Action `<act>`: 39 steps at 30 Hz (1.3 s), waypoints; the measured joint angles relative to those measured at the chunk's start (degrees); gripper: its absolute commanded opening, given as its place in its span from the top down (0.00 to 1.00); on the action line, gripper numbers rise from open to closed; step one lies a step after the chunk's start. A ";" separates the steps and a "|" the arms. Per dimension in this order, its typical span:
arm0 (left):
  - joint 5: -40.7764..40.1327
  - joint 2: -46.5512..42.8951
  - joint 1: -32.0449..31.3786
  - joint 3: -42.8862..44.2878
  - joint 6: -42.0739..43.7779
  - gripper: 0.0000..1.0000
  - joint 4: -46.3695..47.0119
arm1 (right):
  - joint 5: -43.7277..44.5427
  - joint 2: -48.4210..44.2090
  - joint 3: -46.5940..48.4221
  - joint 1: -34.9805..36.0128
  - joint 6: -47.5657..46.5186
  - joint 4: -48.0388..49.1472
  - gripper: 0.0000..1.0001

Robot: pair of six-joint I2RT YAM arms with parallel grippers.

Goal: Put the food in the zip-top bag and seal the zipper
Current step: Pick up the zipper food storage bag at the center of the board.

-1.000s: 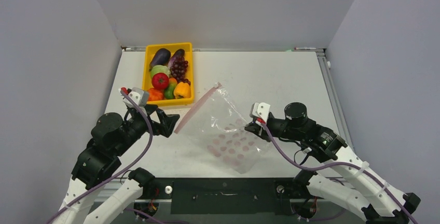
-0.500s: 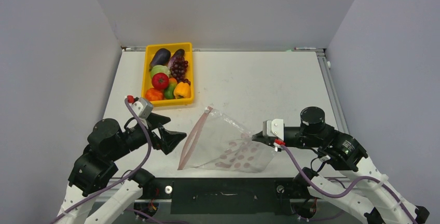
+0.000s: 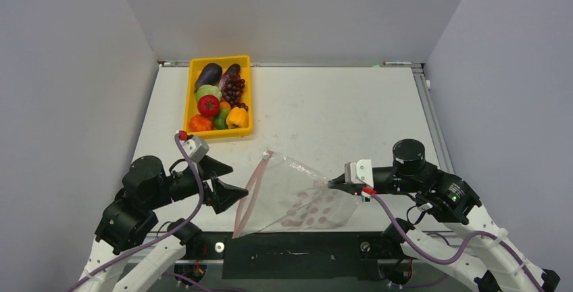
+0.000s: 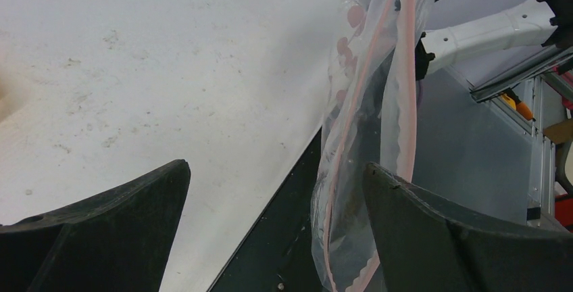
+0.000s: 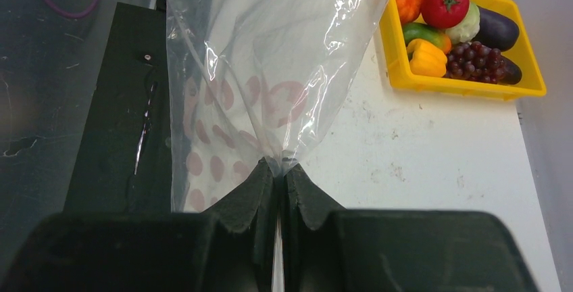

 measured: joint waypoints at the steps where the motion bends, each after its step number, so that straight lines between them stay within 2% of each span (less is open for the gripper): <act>1: 0.81 -0.04 0.00 -0.11 0.00 0.06 0.00 | -0.09 0.00 0.26 0.00 0.00 0.00 0.95; 9: 5.20 -0.79 0.00 -0.31 0.00 0.16 -0.26 | -1.11 0.00 1.27 0.00 -0.02 -0.04 0.95; 25: 9.62 0.26 0.00 -0.85 -0.61 0.58 0.02 | -2.16 0.13 2.40 0.00 -0.02 0.17 0.95; 31: 13.03 0.31 0.00 -1.62 -1.90 0.66 1.86 | -2.19 0.46 2.40 0.00 0.15 1.60 0.95; 35: 14.82 0.50 0.00 -2.03 -2.69 0.76 3.13 | -2.21 0.48 2.40 0.00 0.28 2.38 0.95; 39: 15.69 0.87 0.00 -2.25 -3.23 0.81 4.24 | -2.21 0.48 2.40 0.00 0.28 2.56 0.95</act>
